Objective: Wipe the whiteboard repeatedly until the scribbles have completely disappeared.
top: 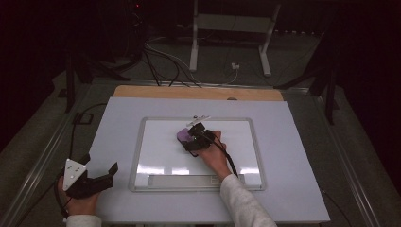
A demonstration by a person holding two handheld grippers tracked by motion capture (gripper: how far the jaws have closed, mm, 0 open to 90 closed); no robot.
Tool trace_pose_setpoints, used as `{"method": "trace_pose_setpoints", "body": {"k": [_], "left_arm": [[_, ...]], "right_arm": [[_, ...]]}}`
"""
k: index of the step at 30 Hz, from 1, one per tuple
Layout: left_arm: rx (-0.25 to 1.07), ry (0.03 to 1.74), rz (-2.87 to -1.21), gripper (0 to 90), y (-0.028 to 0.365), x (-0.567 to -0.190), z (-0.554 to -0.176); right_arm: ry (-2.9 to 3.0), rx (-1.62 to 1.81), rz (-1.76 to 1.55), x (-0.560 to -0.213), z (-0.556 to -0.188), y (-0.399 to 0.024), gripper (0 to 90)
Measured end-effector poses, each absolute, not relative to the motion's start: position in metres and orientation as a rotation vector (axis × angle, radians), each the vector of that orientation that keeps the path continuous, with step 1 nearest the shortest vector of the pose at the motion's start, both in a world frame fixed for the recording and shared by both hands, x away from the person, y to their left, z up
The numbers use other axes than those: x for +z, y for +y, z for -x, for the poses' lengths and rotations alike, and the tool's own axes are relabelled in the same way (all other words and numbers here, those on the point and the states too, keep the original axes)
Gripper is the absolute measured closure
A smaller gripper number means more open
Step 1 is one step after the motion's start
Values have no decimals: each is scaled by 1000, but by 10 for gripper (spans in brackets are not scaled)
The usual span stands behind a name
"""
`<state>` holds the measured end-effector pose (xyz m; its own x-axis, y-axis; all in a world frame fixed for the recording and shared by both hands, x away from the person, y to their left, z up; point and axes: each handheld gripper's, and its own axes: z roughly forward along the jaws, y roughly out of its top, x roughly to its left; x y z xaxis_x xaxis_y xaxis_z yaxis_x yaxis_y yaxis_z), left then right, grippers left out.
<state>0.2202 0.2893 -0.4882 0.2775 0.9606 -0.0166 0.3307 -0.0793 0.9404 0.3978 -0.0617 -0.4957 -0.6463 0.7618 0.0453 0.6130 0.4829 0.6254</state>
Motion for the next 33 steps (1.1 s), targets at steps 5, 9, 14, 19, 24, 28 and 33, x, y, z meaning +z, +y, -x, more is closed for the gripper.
{"method": "trace_pose_setpoints", "body": {"k": [5, 9, 14, 19, 24, 28, 33], "left_arm": [[834, 1219, -1603, 6, 289, -489, -221], [833, 1217, -1606, 6, 288, -489, -221], [834, 1217, -1611, 6, 288, -489, -221], [835, 1216, -1611, 6, 288, -489, -221], [839, 1213, -1610, 6, 287, -488, -221], [834, 1218, -1612, 6, 288, -489, -221], [835, 1216, -1608, 6, 288, -489, -221]], "right_arm": [[2375, 867, -1329, -496, -410, -86, 413], [2346, 856, -1372, -496, -412, -93, 413], [2447, 899, -1266, -496, -399, -77, 412], [2574, 942, -1121, -495, -374, -55, 411], [2568, 943, -1111, -495, -372, -56, 411], [2467, 920, -1240, -496, -386, -73, 412], [2354, 881, -1365, -496, -399, -98, 412]]}}
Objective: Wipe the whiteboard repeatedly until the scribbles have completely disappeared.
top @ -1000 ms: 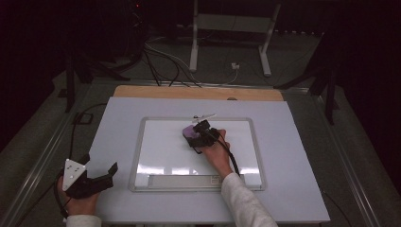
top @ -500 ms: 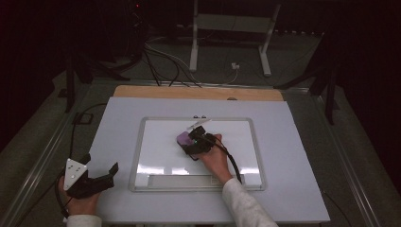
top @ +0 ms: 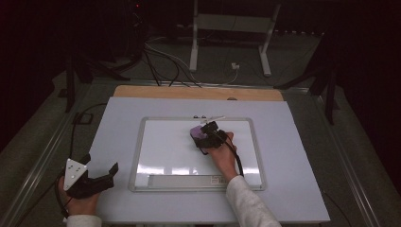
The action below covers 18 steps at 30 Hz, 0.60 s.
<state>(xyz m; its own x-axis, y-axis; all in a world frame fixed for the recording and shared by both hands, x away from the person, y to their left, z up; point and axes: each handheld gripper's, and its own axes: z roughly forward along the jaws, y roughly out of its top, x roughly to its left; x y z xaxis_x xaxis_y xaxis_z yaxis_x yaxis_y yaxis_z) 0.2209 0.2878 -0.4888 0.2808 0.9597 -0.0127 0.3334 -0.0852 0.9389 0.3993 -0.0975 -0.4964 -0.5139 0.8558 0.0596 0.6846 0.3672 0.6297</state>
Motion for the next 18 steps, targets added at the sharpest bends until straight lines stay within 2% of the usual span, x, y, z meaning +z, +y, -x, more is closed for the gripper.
{"method": "trace_pose_setpoints", "body": {"k": [6, 18], "left_arm": [[838, 1215, -1608, 6, 288, -488, -220], [838, 1220, -1607, 6, 289, -489, -220]], "right_arm": [[2299, 848, -1415, -494, -400, -114, 412], [2301, 931, -1393, -476, -378, -145, 412]]}}
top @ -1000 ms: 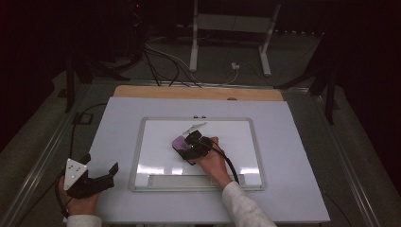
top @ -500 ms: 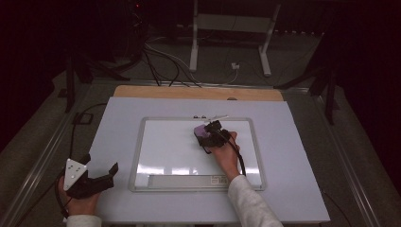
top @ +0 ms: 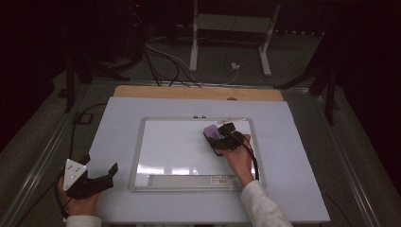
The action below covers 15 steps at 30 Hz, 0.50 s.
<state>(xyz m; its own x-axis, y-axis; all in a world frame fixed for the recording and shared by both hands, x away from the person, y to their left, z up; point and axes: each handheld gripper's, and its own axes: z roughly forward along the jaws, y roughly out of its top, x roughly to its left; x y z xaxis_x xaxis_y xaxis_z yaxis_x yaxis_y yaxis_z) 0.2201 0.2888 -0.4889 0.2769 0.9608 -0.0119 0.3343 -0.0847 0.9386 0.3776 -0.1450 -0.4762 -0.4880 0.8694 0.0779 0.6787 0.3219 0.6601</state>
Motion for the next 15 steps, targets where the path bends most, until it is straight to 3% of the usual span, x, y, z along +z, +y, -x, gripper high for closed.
{"method": "trace_pose_setpoints", "body": {"k": [15], "left_arm": [[833, 1220, -1617, 6, 287, -489, -221]], "right_arm": [[2367, 870, -1340, -494, -363, -170, 405]]}}
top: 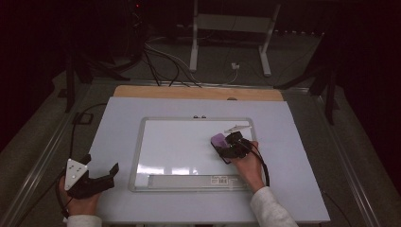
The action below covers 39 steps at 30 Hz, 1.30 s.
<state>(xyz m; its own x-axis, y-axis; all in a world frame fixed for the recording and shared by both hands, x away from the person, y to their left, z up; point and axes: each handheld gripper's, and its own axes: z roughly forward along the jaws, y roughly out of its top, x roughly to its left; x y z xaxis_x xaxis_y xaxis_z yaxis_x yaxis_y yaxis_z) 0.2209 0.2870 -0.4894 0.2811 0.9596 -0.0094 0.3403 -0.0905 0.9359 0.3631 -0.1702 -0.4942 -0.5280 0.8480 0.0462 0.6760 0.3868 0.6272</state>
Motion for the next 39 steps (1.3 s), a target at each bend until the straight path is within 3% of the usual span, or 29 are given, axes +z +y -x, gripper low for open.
{"method": "trace_pose_setpoints", "body": {"k": [4, 7, 16, 35, 39], "left_arm": [[834, 1221, -1616, 6, 288, -489, -220], [834, 1223, -1617, 6, 288, -490, -221], [832, 1217, -1626, 6, 285, -489, -221], [831, 1218, -1625, 6, 286, -490, -221], [831, 1220, -1623, 5, 286, -490, -221]], "right_arm": [[2349, 889, -1327, -492, -359, -173, 311], [2317, 909, -1259, -486, -349, -175, 297], [2332, 911, -1031, -483, -317, -169, 351], [2283, 831, -1097, -492, -333, -177, 367], [2278, 806, -1086, -492, -334, -177, 404]]}}
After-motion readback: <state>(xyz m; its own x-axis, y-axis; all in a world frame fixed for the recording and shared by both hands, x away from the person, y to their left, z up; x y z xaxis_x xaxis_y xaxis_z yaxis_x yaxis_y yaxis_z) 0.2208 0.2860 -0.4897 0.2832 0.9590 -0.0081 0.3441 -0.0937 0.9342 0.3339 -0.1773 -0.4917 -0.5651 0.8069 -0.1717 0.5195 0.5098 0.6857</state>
